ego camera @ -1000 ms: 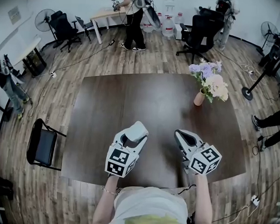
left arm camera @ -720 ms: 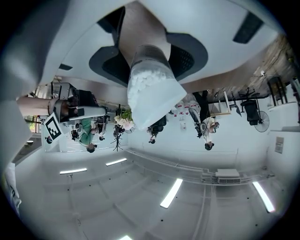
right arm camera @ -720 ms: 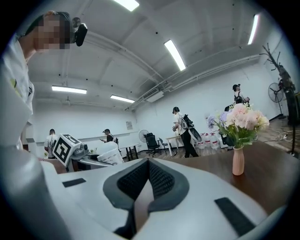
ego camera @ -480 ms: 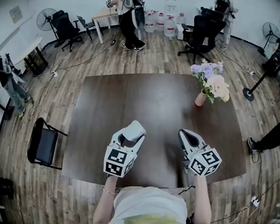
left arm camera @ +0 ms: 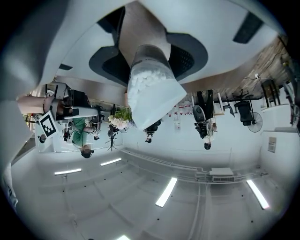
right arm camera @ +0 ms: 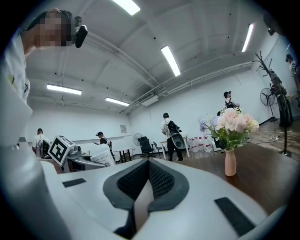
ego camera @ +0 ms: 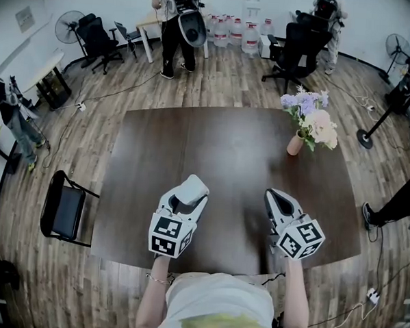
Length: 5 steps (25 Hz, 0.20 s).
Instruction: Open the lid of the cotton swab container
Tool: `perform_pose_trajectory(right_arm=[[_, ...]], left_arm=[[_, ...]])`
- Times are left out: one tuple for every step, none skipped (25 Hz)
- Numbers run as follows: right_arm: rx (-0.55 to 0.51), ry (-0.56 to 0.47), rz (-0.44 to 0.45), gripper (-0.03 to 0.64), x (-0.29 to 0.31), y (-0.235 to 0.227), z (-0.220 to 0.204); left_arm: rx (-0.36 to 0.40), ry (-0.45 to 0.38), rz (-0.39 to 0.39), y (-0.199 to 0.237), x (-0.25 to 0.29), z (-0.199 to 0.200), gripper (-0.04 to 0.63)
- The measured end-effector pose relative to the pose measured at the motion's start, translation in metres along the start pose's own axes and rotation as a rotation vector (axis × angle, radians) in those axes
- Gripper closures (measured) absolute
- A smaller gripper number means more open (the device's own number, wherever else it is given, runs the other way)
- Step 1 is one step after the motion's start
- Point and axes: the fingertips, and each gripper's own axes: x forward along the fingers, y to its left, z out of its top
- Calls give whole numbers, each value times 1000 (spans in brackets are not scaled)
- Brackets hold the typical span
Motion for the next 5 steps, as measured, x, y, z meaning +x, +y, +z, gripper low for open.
perform_pose_trajectory(right_arm=[[2,0,-5,595,-1,-1,0],[4,0,-10,595,-1,-1,-1],[5,-1,-14,595,-2,-1,-1],[6,-3,-17,595,-2,-2,-1],[6,-4,-20,595,-2,-2,-1]], left_arm=[[-1,0,2,0,-1,-1,337],[-1,0,3,1,-1,-1,337],[-1,0,4,1,-2,-1,337],[-1,0,5,2,-2,-1,337],[-1,0,6,2,-2,-1,337]])
